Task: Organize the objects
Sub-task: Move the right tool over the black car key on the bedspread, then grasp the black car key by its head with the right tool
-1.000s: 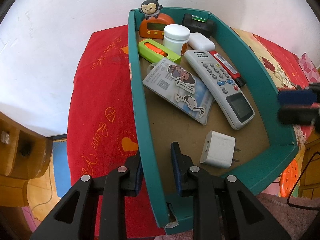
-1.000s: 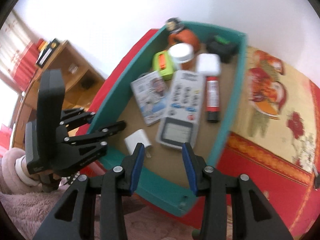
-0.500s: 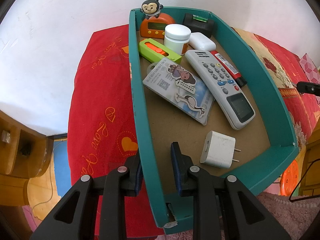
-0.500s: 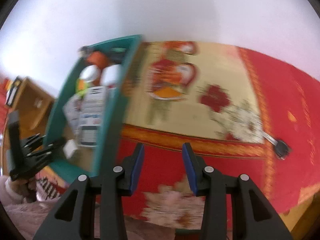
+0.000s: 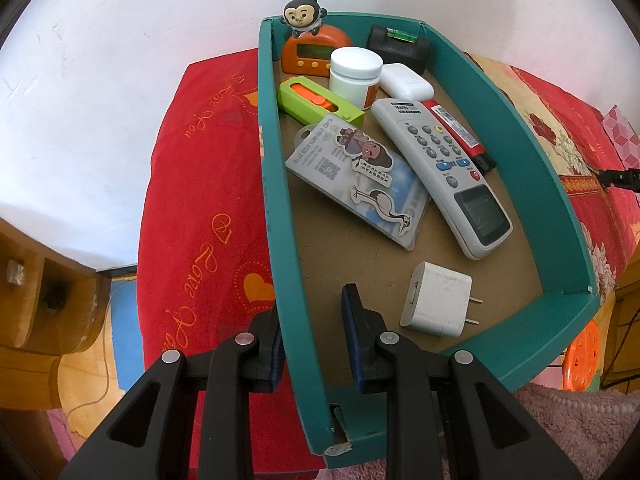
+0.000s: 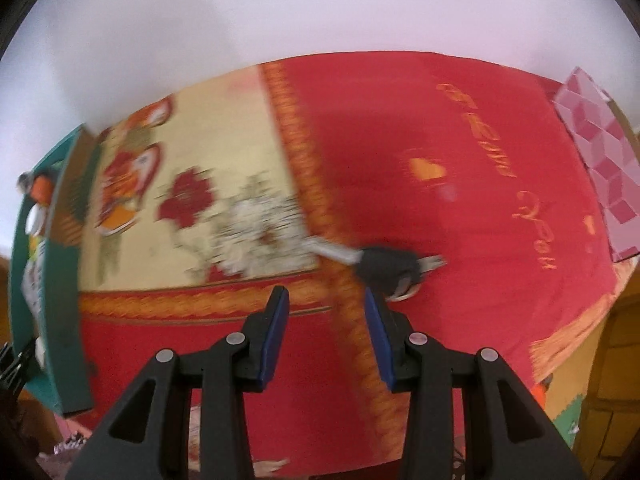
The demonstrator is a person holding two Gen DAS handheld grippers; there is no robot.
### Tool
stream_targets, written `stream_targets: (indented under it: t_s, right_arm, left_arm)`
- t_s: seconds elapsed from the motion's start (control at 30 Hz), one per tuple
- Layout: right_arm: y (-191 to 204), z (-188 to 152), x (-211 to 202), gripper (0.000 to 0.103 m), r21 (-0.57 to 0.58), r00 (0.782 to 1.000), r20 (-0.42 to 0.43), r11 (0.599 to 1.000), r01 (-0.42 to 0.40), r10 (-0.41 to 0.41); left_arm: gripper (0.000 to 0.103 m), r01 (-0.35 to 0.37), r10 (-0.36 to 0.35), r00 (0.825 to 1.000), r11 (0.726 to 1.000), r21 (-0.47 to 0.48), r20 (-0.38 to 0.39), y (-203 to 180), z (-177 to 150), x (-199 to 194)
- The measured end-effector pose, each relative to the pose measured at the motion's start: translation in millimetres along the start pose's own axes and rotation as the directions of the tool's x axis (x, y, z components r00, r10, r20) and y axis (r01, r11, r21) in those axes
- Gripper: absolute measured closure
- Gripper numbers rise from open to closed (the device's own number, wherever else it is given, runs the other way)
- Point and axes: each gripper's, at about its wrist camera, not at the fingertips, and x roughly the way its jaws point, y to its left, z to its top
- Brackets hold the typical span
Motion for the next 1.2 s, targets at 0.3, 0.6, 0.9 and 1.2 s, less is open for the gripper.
stream_targets:
  t_s: [0.3,0.6,0.9,1.2]
  right_arm:
    - [-26,13,16,0.064,0.008,1.000,-0.016,1.000,0.001,-0.001]
    - [-20,12,17,0.064,-0.026,0.998,-0.018,0.998,-0.054,0.054]
    - [1,3,11,0.064,-0.156,0.996,-0.059,0.985,-0.075,0.067]
    - [15,3,16,0.064,-0.346,0.995,-0.098,0.938,-0.031,-0.004]
  left_arm:
    - [0.078,-0.005,0.005,1.000,1.000,-0.003,-0.002,-1,0,0]
    - [0.078,-0.005,0.005,1.000,1.000,-0.007,-0.002,-1,0,0]
    - [0.078,-0.005,0.005,1.000,1.000,-0.009,-0.002,-1,-1,-1]
    - [0.079,-0.006,0.006,1.000,1.000,-0.009,-0.002,0,-1,-1]
